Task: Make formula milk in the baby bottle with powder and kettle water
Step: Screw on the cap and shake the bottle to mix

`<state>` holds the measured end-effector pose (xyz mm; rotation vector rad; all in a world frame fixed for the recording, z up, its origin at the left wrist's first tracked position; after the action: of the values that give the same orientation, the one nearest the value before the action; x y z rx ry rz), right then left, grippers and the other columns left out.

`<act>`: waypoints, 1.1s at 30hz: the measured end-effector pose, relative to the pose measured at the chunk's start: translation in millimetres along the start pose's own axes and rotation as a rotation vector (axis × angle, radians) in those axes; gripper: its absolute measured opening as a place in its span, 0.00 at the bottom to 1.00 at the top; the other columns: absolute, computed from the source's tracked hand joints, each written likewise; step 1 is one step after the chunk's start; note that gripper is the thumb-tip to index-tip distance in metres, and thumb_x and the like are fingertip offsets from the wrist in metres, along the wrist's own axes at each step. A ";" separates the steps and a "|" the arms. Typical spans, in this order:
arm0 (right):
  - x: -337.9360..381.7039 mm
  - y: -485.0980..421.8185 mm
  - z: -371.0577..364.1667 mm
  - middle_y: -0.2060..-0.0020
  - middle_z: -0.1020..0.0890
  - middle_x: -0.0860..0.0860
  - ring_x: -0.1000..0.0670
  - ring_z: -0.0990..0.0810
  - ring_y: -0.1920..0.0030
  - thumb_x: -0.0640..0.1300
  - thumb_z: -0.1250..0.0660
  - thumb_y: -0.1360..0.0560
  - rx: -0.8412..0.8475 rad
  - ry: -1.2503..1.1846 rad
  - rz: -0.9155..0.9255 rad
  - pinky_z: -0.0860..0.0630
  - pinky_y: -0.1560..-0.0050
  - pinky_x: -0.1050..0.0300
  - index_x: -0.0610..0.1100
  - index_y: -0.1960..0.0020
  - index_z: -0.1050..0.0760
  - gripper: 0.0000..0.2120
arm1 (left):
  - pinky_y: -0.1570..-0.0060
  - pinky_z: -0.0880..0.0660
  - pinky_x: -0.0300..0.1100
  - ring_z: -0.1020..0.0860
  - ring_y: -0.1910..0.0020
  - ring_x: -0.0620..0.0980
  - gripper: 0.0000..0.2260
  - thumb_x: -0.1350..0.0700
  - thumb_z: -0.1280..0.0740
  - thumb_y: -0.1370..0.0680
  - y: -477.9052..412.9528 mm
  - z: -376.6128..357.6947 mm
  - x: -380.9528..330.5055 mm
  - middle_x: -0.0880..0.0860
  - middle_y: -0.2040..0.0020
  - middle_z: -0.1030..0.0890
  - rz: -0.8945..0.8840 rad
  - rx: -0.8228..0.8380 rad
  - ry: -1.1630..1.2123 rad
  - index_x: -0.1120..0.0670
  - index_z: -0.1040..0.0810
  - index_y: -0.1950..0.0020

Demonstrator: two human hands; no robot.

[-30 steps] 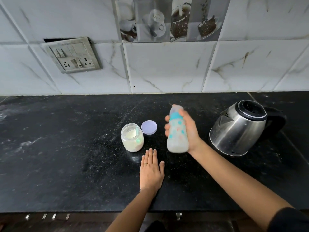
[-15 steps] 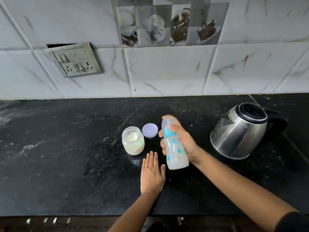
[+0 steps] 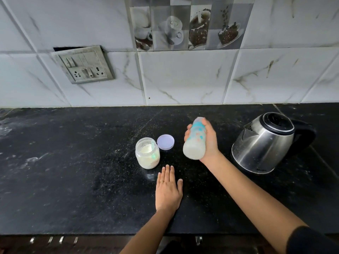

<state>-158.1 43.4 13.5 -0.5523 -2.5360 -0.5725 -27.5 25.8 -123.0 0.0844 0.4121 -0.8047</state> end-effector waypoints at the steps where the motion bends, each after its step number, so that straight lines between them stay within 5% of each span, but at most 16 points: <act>1: 0.7 -0.5 -0.7 0.66 0.23 0.48 0.50 0.23 0.73 0.54 0.38 0.25 -0.012 -0.021 0.002 0.25 0.71 0.62 0.44 0.58 0.23 0.14 | 0.27 0.60 0.42 0.49 0.24 0.50 0.32 0.41 0.61 0.23 0.1 1.0 -0.4 0.55 0.23 0.44 -0.001 -0.004 0.004 0.57 0.45 0.23; 3: -7.5 9.9 -7.2 0.64 0.25 0.47 0.50 0.25 0.74 0.53 0.40 0.24 0.068 0.125 -0.028 0.26 0.72 0.61 0.46 0.62 0.19 0.17 | 0.26 0.59 0.42 0.48 0.24 0.50 0.32 0.42 0.60 0.23 -0.1 2.2 -1.0 0.55 0.23 0.43 0.000 -0.013 0.016 0.57 0.44 0.24; 6: -23.2 25.8 -16.3 0.62 0.23 0.45 0.47 0.25 0.72 0.50 0.35 0.29 0.223 0.350 -0.074 0.26 0.71 0.57 0.52 0.43 0.25 0.15 | 0.26 0.59 0.42 0.48 0.24 0.50 0.32 0.42 0.60 0.23 -0.4 1.2 -1.1 0.55 0.23 0.43 -0.004 -0.002 0.003 0.57 0.44 0.23; 12: 9.9 -4.5 -8.4 0.67 0.22 0.48 0.50 0.22 0.72 0.53 0.28 0.34 0.037 -0.090 0.006 0.24 0.70 0.62 0.43 0.58 0.24 0.15 | 0.27 0.59 0.42 0.50 0.24 0.49 0.32 0.41 0.60 0.22 0.6 0.4 0.0 0.55 0.23 0.44 -0.003 0.001 0.013 0.57 0.45 0.23; 14: -0.3 5.0 -9.9 0.64 0.22 0.48 0.49 0.22 0.71 0.52 0.24 0.40 0.135 0.050 -0.011 0.24 0.71 0.59 0.46 0.53 0.23 0.19 | 0.26 0.59 0.42 0.49 0.24 0.49 0.32 0.41 0.60 0.23 0.0 0.2 0.5 0.55 0.23 0.44 0.002 -0.003 0.018 0.57 0.45 0.24; 17: -16.3 18.7 -14.3 0.61 0.22 0.46 0.48 0.24 0.71 0.50 0.32 0.32 0.246 0.295 -0.041 0.25 0.71 0.56 0.52 0.42 0.29 0.19 | 0.26 0.58 0.43 0.48 0.24 0.50 0.32 0.42 0.59 0.23 -0.6 0.7 -0.2 0.55 0.23 0.43 0.002 -0.009 0.016 0.57 0.44 0.24; 20: 0.5 4.8 -10.9 0.64 0.23 0.47 0.49 0.24 0.72 0.51 0.34 0.29 0.069 0.082 0.030 0.25 0.70 0.59 0.47 0.50 0.25 0.10 | 0.27 0.58 0.43 0.48 0.24 0.50 0.32 0.42 0.59 0.23 -0.8 0.5 -0.3 0.55 0.23 0.43 -0.001 -0.008 0.008 0.57 0.44 0.24; 23: 2.8 -0.1 -0.4 0.64 0.25 0.48 0.50 0.24 0.72 0.54 0.37 0.25 -0.084 -0.057 0.014 0.24 0.71 0.61 0.43 0.57 0.25 0.14 | 0.27 0.58 0.44 0.47 0.24 0.50 0.32 0.42 0.59 0.22 -0.3 1.2 -0.6 0.55 0.24 0.42 -0.001 -0.009 0.009 0.57 0.43 0.24; 25: -12.8 14.8 -5.7 0.63 0.25 0.47 0.50 0.25 0.73 0.53 0.38 0.25 0.045 0.129 -0.041 0.25 0.71 0.60 0.46 0.57 0.20 0.13 | 0.27 0.57 0.44 0.47 0.24 0.50 0.31 0.42 0.59 0.22 -0.6 1.2 -0.7 0.55 0.24 0.42 0.001 -0.004 0.008 0.57 0.43 0.24; 28: -25.2 27.2 -8.9 0.61 0.23 0.46 0.48 0.25 0.71 0.52 0.34 0.30 0.195 0.316 -0.072 0.25 0.70 0.57 0.52 0.42 0.26 0.17 | 0.26 0.54 0.45 0.43 0.25 0.51 0.30 0.43 0.56 0.22 -0.8 2.4 -1.0 0.56 0.25 0.38 0.003 -0.018 0.000 0.58 0.40 0.25; 33: 6.3 -0.8 5.0 0.67 0.21 0.48 0.50 0.22 0.73 0.54 0.34 0.28 -0.041 -0.130 -0.017 0.23 0.71 0.62 0.44 0.56 0.26 0.13 | 0.27 0.57 0.43 0.45 0.24 0.51 0.31 0.42 0.58 0.22 -0.2 1.1 -0.3 0.56 0.24 0.41 0.001 -0.012 0.010 0.57 0.42 0.24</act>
<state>-165.3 46.9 12.6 -0.6007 -2.6586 -0.6149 -27.4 25.6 -121.9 0.0778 0.4265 -0.8011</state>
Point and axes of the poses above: each hand's wrist, its own y-axis away from the middle knuckle, its own z-axis out of the back of the hand, x = y × z, the point moved 7 cm from there along -y, towards the middle knuckle
